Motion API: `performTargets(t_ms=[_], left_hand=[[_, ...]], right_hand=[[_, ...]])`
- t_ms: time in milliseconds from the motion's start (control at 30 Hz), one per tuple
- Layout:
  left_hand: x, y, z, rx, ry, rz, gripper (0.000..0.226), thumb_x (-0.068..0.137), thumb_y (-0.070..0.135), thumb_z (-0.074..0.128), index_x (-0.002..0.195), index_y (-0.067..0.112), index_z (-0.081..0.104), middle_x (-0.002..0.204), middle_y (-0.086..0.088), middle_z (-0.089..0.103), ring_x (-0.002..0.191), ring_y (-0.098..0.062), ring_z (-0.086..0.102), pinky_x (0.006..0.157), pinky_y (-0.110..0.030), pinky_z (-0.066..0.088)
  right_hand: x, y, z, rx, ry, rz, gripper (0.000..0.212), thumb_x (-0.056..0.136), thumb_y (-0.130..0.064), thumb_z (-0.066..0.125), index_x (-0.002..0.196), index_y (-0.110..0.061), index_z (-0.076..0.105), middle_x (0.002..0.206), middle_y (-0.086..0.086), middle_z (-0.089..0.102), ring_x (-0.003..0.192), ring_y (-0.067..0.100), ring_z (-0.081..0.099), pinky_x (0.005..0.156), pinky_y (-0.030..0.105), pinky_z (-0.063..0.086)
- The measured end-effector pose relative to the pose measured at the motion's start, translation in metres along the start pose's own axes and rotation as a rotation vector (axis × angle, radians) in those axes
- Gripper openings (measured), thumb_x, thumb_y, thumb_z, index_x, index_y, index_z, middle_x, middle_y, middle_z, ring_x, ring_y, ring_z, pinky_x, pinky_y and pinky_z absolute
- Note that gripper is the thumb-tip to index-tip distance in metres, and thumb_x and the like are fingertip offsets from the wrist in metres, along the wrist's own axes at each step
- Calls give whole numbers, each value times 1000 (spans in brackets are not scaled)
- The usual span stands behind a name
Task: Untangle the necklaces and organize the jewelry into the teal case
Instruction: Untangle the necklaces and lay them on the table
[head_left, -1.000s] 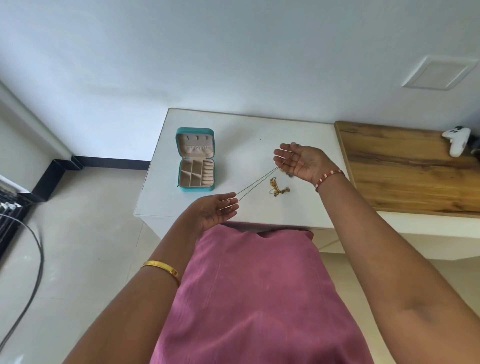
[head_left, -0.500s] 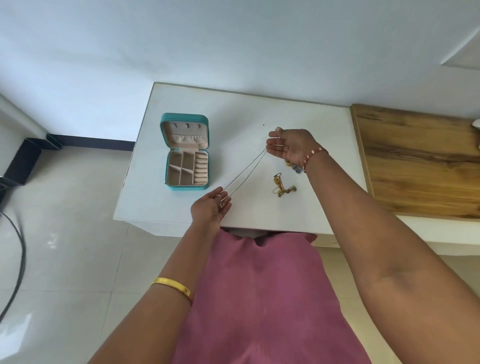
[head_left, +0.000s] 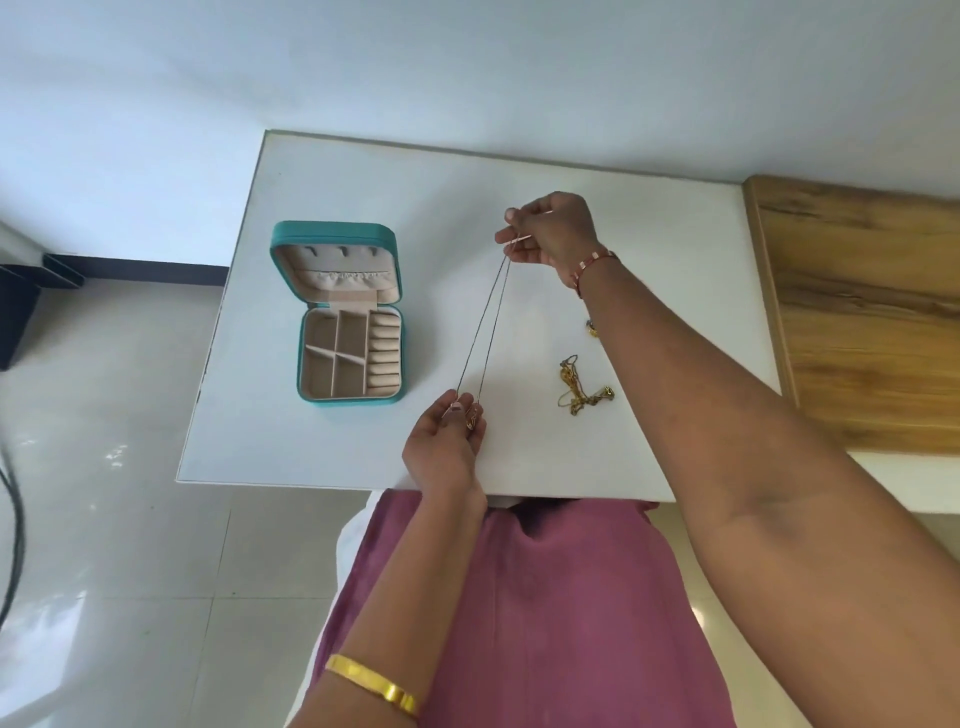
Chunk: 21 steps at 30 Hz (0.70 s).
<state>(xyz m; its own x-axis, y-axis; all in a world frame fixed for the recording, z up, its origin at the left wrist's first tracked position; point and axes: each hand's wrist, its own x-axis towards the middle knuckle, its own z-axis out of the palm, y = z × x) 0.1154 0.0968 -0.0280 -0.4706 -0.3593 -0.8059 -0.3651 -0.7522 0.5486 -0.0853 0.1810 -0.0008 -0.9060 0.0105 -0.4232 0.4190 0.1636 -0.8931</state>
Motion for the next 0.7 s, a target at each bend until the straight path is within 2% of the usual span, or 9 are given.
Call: performTargets(t_ms=[200, 333, 533, 700], left_hand=[[-2, -1, 2, -52, 52, -12, 18, 92, -3, 49, 82, 9, 58, 79, -7, 61, 71, -17, 62, 74, -26, 55], [-2, 2, 6, -67, 71, 1, 16, 88, -6, 54, 83, 7, 61, 78, -8, 61, 70, -17, 61, 69, -22, 57], [5, 3, -4, 21, 102, 62, 14, 85, -7, 60, 96, 1, 65, 77, -9, 63, 70, -18, 61, 64, -19, 58], [7, 5, -10, 185, 86, 144, 16, 83, -1, 64, 92, 12, 68, 81, -2, 67, 68, -12, 63, 65, -16, 57]], right_hand=[[6, 5, 11, -26, -31, -65, 23, 80, 2, 66, 69, -6, 48, 65, 17, 61, 42, 11, 62, 45, 22, 52], [14, 2, 12, -21, 20, -98, 23, 78, 2, 68, 67, -6, 50, 64, 16, 62, 42, 11, 61, 46, 22, 52], [20, 6, 17, -46, -95, -112, 25, 75, 1, 72, 66, -6, 49, 63, 16, 64, 43, 14, 61, 45, 23, 50], [27, 12, 23, -67, -66, -125, 26, 71, -1, 76, 61, -6, 53, 62, 13, 60, 38, 10, 53, 47, 22, 51]])
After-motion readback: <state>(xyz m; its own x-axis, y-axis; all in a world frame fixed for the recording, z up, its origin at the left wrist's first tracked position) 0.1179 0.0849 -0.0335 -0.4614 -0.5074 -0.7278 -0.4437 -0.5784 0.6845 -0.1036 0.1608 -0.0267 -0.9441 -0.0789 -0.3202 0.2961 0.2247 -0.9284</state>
